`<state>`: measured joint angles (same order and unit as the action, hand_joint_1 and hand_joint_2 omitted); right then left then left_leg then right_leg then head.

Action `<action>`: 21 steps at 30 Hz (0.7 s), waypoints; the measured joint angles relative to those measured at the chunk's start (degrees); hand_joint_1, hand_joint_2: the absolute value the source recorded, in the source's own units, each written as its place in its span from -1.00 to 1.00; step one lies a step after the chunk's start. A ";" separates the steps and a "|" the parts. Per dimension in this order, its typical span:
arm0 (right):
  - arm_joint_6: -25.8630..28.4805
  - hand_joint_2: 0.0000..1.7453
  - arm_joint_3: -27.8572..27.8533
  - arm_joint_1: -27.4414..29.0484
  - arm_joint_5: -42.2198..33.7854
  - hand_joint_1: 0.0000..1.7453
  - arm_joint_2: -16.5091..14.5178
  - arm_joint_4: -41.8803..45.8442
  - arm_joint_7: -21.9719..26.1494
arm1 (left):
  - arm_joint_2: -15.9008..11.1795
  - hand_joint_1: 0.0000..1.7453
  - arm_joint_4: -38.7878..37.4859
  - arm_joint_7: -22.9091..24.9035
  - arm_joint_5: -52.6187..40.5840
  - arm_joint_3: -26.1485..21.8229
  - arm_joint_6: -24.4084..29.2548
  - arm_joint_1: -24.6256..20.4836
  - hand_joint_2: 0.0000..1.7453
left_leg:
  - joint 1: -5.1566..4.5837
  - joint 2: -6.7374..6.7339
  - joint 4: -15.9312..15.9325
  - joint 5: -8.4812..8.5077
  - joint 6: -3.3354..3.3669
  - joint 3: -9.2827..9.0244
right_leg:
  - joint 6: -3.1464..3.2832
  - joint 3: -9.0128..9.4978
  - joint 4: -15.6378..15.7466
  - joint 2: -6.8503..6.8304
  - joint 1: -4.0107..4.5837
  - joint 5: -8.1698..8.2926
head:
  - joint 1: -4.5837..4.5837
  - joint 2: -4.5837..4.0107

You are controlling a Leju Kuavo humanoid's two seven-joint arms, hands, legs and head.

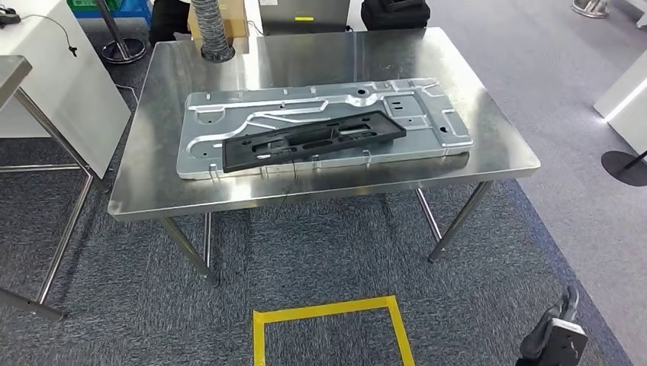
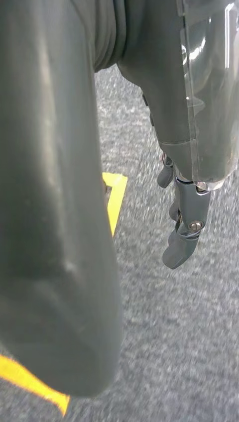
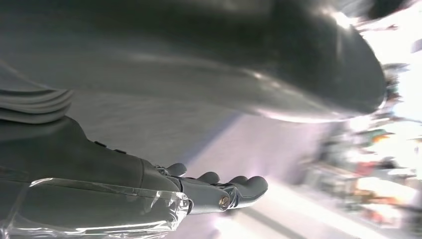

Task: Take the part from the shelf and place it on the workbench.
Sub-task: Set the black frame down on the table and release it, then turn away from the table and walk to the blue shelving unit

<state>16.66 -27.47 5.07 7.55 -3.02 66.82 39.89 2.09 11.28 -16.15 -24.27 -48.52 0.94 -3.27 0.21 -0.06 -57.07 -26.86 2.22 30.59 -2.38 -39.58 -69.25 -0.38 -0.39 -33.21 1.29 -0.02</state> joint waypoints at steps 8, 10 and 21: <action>4.27 -1.00 -8.04 -5.08 7.61 -1.00 0.98 -28.69 -0.19 | 0.44 -1.00 0.00 -0.20 -3.06 -2.14 -0.26 -0.14 -1.00 | -0.08 -0.13 -1.13 4.11 -1.35 5.08 | 1.31 13.48 12.00 0.11 0.48 2.46 | 0.01 0.00; 5.00 -1.00 -9.53 -5.77 8.49 -1.00 1.60 -35.07 -0.84 | 0.49 -1.00 0.00 -0.33 -3.44 -2.65 -0.28 -0.12 -1.00 | -0.03 -0.20 -0.75 5.15 -2.07 5.19 | 2.15 13.67 13.46 0.06 0.67 2.67 | 0.00 0.00; 4.40 -1.00 -9.91 -6.52 17.40 -1.00 1.86 -51.01 -17.02 | 0.45 -1.00 0.05 -0.58 -4.99 -3.63 -0.26 -0.05 -1.00 | 0.26 -0.01 -7.84 -2.83 -3.16 -1.03 | 3.38 4.18 12.10 -0.44 0.96 9.89 | 0.02 0.00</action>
<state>21.05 -37.39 -1.45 24.95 -1.16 15.82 22.87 2.54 11.33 -16.74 -29.26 -52.15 0.68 -3.31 0.46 -0.07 -64.91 -29.69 -0.95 29.56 1.00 -35.40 -57.15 -0.82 0.56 -23.32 1.31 -0.02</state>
